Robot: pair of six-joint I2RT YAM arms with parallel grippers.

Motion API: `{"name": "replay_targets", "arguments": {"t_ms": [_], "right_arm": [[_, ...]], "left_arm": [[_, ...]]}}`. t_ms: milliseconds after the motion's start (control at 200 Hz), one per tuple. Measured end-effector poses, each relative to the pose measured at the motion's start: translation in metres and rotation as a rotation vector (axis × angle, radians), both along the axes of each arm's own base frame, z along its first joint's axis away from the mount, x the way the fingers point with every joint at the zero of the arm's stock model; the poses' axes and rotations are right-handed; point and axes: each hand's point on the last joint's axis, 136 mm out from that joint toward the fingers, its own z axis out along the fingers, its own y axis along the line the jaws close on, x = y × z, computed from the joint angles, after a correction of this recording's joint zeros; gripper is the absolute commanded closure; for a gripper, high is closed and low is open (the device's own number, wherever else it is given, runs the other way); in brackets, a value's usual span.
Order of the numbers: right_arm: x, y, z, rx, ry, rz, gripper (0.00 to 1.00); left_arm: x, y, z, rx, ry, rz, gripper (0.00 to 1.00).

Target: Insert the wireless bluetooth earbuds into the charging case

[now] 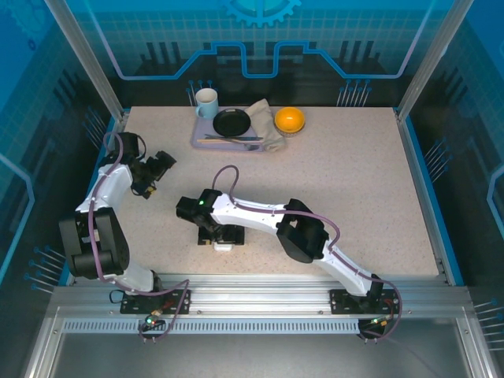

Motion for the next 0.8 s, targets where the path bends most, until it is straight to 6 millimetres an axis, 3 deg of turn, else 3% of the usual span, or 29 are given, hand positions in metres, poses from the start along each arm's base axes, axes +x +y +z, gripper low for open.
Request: {"name": "replay_targets", "arguments": {"t_ms": [595, 800], "right_arm": [[0.0, 0.004, -0.01, 0.06, -0.024, 0.002, 0.29], [-0.002, -0.003, -0.009, 0.07, -0.039, -0.002, 0.36]], "left_arm": [[0.0, -0.003, 0.009, -0.008, -0.028, -0.007, 0.01], [0.0, -0.005, 0.011, -0.021, -0.034, -0.015, 0.01]]}}
